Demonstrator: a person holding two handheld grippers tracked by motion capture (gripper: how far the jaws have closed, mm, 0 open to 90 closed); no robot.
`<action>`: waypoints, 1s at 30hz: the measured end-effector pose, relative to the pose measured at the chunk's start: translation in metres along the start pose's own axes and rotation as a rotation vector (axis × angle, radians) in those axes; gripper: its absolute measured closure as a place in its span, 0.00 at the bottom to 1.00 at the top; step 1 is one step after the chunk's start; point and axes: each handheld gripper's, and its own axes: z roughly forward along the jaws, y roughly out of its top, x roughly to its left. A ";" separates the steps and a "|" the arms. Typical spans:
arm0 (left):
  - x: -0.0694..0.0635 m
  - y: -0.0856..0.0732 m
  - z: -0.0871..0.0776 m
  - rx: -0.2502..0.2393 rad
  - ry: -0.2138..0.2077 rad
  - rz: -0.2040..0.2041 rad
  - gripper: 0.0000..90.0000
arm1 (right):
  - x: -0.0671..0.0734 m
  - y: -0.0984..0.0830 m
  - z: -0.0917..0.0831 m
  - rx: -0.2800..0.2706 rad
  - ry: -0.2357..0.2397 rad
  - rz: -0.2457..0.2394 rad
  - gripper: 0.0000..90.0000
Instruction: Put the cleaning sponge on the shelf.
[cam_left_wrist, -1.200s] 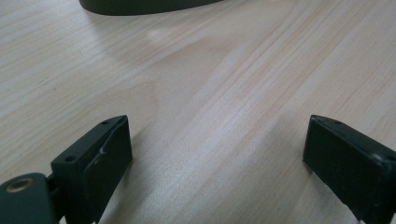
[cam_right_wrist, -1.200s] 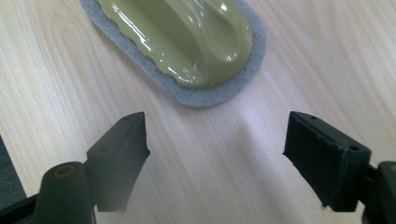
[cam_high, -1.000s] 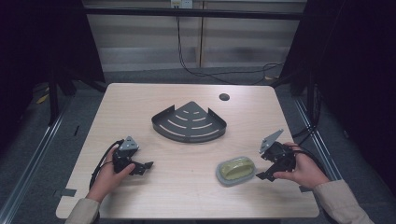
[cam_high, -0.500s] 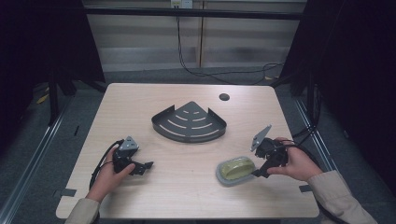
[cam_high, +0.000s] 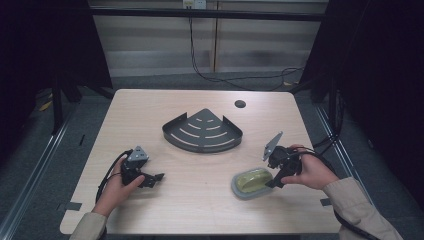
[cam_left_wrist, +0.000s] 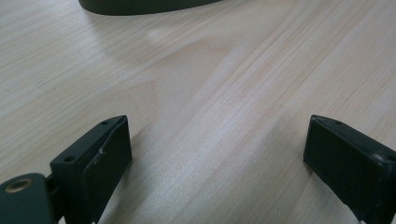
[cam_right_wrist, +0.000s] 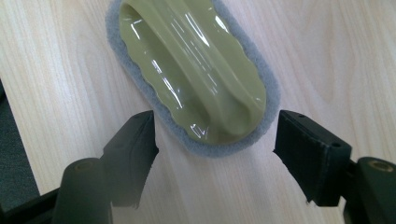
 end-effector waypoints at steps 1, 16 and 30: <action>0.000 0.000 0.000 0.000 0.000 0.000 0.08 | 0.000 0.002 0.000 -0.003 -0.002 -0.008 0.32; 0.000 0.000 0.000 -0.001 0.000 0.001 0.08 | -0.001 0.021 -0.001 0.038 -0.004 -0.058 0.35; 0.000 0.000 0.000 -0.001 -0.001 0.001 0.08 | 0.001 0.033 0.005 0.055 0.019 -0.102 0.42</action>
